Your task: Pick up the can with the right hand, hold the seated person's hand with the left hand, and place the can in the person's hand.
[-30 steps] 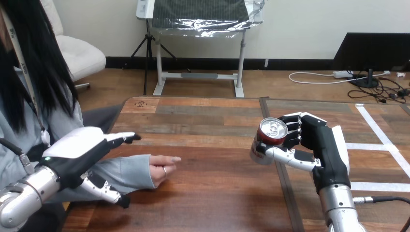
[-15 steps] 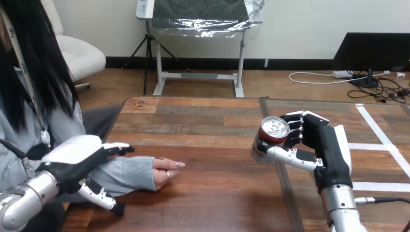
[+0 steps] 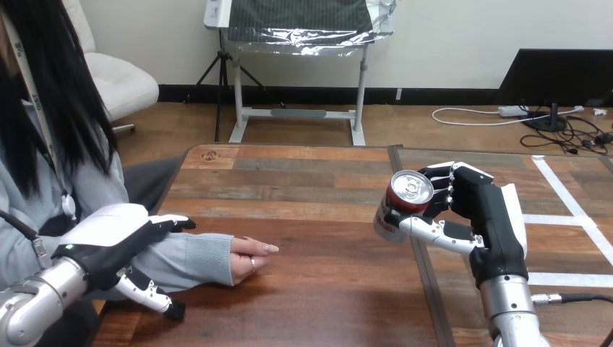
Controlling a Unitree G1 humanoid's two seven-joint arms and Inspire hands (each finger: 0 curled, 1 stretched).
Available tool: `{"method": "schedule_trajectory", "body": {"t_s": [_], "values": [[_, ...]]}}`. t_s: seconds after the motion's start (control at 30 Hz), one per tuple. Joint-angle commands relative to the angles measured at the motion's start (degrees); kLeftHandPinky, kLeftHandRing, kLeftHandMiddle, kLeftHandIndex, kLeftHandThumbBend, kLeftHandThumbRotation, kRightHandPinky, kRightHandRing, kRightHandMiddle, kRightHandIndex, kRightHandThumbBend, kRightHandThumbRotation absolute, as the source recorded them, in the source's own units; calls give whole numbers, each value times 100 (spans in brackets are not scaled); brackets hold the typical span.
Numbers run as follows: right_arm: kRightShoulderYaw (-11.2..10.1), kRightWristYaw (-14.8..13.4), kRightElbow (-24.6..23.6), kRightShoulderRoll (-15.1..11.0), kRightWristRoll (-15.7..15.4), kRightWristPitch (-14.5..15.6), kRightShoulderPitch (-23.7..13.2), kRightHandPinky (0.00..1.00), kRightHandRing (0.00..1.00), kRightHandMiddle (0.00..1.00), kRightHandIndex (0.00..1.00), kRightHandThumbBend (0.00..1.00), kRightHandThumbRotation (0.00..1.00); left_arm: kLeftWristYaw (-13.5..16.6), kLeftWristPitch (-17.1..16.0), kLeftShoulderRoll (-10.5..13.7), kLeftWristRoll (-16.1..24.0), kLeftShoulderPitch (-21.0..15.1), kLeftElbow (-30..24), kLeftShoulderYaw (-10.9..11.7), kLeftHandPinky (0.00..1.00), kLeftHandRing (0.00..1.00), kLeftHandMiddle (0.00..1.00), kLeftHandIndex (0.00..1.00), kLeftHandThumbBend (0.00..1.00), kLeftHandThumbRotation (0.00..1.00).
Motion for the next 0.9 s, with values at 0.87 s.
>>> {"method": "schedule_trajectory", "body": {"t_s": [0.87], "values": [[-18, 65, -573, 47, 19, -22, -107, 37, 42, 48, 51, 81, 0, 312, -168, -153, -184, -275, -549, -136, 45, 50, 54, 56, 97, 0]]}}
